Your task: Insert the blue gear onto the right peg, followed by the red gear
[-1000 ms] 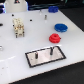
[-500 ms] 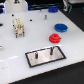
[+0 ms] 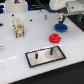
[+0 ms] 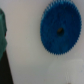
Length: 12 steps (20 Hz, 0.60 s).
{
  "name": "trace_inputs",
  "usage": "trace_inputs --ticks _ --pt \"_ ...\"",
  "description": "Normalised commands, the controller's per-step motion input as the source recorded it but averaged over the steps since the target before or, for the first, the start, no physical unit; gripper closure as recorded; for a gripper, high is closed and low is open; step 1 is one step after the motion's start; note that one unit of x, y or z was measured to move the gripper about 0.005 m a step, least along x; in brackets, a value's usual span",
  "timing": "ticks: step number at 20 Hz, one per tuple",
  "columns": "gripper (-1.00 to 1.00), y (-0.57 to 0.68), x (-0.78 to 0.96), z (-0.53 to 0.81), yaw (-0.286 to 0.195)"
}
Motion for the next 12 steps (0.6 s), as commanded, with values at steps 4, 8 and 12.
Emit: trace_inputs --ticks 4,8,12 --pt "-1.00 -0.15 -0.06 -0.19 0.000" --pt "-1.00 -0.11 -0.29 -0.25 0.000" --pt "-1.00 -0.06 -0.42 -0.17 0.000"
